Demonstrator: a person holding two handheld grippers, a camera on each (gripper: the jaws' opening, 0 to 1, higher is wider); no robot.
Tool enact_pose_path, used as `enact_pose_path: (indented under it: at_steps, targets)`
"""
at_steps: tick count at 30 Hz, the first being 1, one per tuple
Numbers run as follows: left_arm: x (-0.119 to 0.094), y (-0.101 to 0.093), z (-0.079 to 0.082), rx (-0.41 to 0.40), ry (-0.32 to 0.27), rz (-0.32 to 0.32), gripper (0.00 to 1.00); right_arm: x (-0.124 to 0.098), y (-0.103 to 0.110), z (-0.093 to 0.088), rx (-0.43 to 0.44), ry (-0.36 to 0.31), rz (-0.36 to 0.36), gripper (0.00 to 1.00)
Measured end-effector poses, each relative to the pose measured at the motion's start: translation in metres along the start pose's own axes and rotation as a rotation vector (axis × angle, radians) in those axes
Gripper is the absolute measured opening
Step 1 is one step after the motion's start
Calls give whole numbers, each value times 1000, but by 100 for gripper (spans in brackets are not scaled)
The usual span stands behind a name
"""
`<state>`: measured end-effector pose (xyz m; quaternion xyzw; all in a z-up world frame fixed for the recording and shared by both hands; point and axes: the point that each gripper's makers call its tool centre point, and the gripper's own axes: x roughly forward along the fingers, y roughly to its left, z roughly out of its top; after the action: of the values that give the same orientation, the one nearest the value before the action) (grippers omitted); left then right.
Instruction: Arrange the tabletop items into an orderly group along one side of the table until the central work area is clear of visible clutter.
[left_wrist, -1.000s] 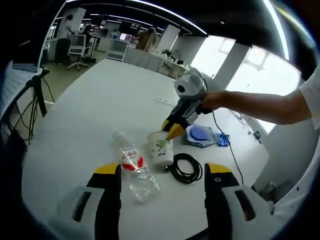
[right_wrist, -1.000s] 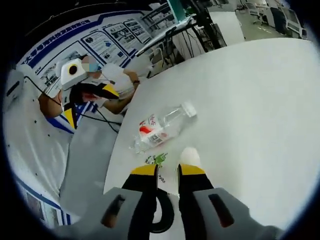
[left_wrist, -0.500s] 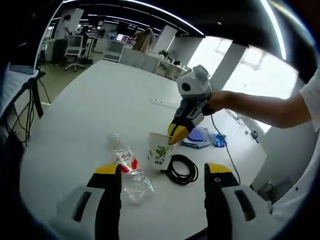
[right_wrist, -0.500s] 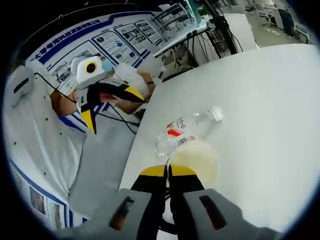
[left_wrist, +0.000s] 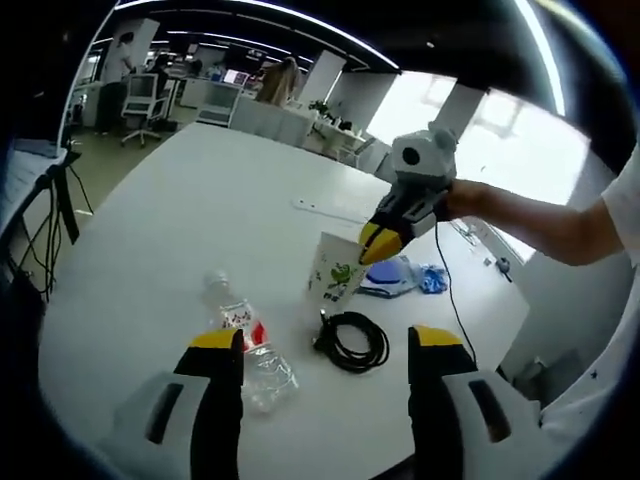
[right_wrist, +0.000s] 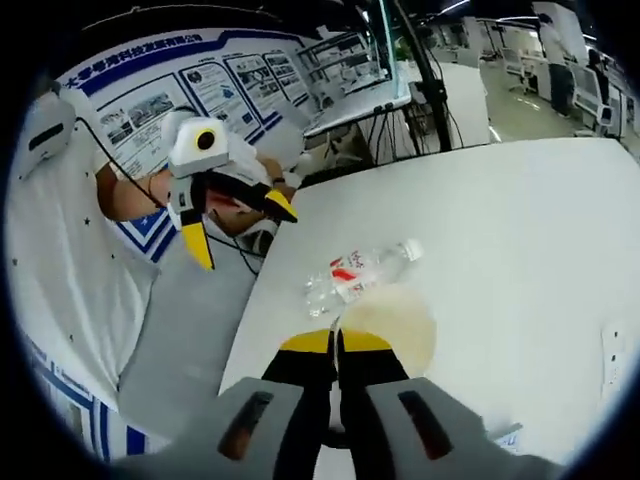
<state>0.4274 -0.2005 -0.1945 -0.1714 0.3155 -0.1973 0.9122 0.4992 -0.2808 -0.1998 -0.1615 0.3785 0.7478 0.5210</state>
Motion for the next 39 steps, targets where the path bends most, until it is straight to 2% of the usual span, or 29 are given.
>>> enact_pose_path:
  at_steps: [3, 5, 9, 17, 26, 35, 39]
  targets:
    - [1, -2, 1, 3, -1, -4, 67, -11, -8, -1, -18, 3, -61, 0]
    - [1, -3, 2, 5, -1, -7, 67, -18, -10, -1, -18, -1, -76, 0]
    - [3, -4, 3, 7, -1, -11, 67, -28, -22, -4, -38, 23, -141, 0]
    - [4, -5, 3, 4, -2, -15, 67, -38, -50, -26, -116, 166, -275, 0]
    - [5, -1, 1, 0, 1, -8, 67, -30, -61, -48, -189, 266, -308, 0]
    - [6, -1, -1, -4, 3, -10, 67, -22, -70, -56, -264, 318, -346, 0]
    - [6, -1, -2, -6, 4, -9, 67, -19, -71, -59, -265, 323, -340, 0]
